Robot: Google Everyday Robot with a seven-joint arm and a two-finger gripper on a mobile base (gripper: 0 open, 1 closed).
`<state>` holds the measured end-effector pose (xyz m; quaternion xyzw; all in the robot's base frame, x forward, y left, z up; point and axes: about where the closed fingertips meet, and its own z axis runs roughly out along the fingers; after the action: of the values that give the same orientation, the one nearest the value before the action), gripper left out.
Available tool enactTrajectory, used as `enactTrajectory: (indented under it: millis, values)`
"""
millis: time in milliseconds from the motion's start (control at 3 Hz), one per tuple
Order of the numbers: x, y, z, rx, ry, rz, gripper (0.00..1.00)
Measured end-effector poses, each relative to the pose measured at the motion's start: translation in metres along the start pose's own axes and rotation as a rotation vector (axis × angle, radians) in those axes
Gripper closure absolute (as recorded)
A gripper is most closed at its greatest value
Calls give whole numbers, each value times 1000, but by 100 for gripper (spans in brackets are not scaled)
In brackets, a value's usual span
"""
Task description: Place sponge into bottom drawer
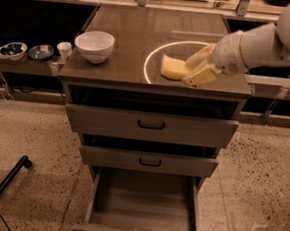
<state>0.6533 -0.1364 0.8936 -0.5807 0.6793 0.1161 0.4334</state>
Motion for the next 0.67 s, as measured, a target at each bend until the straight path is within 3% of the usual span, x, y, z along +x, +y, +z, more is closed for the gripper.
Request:
enactTrajectory:
  millis: [333,667]
  values:
    - [50,40,34,19,-42,12,100]
    - [76,69,61,25,-91,-8,100]
